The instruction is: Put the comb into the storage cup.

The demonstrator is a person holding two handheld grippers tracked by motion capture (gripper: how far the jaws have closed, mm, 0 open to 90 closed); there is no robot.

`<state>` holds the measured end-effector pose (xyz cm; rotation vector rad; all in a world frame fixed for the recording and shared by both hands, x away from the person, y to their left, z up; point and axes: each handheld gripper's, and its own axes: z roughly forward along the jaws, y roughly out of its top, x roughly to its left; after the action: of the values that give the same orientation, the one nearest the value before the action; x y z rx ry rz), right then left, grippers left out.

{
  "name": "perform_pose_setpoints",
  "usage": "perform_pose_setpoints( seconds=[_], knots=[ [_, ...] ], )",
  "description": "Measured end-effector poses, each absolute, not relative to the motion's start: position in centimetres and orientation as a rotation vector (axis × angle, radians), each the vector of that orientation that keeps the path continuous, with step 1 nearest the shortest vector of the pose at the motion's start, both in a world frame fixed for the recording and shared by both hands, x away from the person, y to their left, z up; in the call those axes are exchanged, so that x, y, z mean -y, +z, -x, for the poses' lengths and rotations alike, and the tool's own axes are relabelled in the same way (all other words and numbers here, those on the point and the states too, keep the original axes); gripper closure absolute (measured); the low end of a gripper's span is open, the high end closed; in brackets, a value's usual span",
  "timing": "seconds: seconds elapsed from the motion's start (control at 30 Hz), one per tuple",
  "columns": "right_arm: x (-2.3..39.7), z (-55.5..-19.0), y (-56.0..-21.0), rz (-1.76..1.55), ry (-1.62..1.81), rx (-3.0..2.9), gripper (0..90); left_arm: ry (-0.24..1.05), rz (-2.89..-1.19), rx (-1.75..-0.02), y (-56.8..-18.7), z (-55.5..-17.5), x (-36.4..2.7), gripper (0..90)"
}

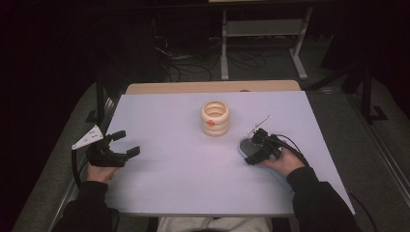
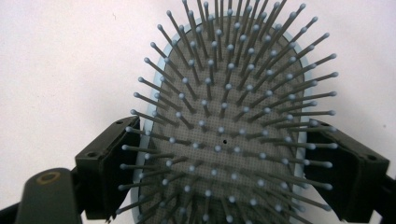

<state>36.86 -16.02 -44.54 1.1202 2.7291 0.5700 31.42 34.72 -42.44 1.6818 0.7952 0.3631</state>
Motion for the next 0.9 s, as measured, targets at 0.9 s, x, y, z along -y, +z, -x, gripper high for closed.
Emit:
perform_pose_setpoints(
  seconds=[0.9],
  knots=[
    [16.2, -36.98, -44.14, -1.17, 0.568, -2.738, 17.7, 0.357, -1.675, -0.796, -42.46, -31.45, -34.77, 0.0]
  ],
)
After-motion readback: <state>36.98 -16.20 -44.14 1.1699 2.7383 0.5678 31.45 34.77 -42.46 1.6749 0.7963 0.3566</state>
